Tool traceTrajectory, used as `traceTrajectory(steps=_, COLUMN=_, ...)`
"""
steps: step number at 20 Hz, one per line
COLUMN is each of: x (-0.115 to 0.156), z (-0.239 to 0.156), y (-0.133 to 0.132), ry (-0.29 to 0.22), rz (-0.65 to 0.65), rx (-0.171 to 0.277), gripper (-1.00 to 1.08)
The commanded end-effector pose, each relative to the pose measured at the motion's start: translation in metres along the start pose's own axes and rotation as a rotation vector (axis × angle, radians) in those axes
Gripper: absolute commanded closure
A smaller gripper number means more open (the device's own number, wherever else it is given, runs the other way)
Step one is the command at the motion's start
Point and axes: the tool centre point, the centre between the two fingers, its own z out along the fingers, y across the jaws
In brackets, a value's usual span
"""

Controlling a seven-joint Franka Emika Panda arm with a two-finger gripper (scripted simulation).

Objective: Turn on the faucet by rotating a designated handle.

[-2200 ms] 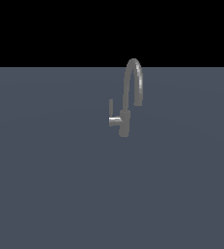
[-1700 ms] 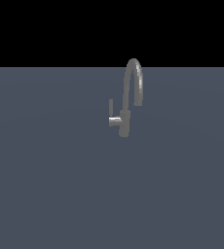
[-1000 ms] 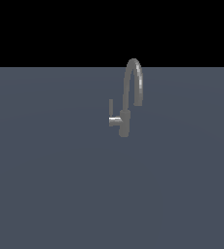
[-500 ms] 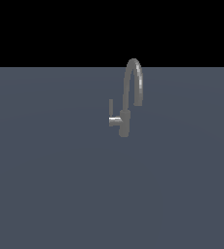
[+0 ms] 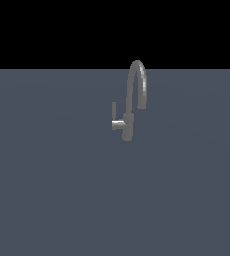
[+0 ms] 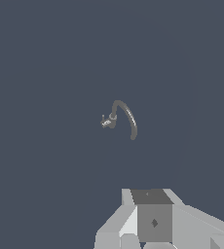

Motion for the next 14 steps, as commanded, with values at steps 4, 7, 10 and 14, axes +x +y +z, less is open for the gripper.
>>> traceTrajectory(steps=4, x=0.008, z=-0.009, y=-0.032, ry=0.099, rz=0.116, rx=-0.04, gripper=1.08)
traceTrajectory(steps=7, x=0.013, z=-0.009, y=-0.051, ry=0.147, rz=0.174, rx=-0.064, gripper=1.08)
traceTrajectory(steps=10, x=0.019, z=-0.004, y=-0.07, ry=0.192, rz=0.229, rx=-0.089, gripper=1.08)
traceTrajectory(steps=14, x=0.029, z=0.01, y=-0.096, ry=0.245, rz=0.297, rx=-0.123, gripper=1.08)
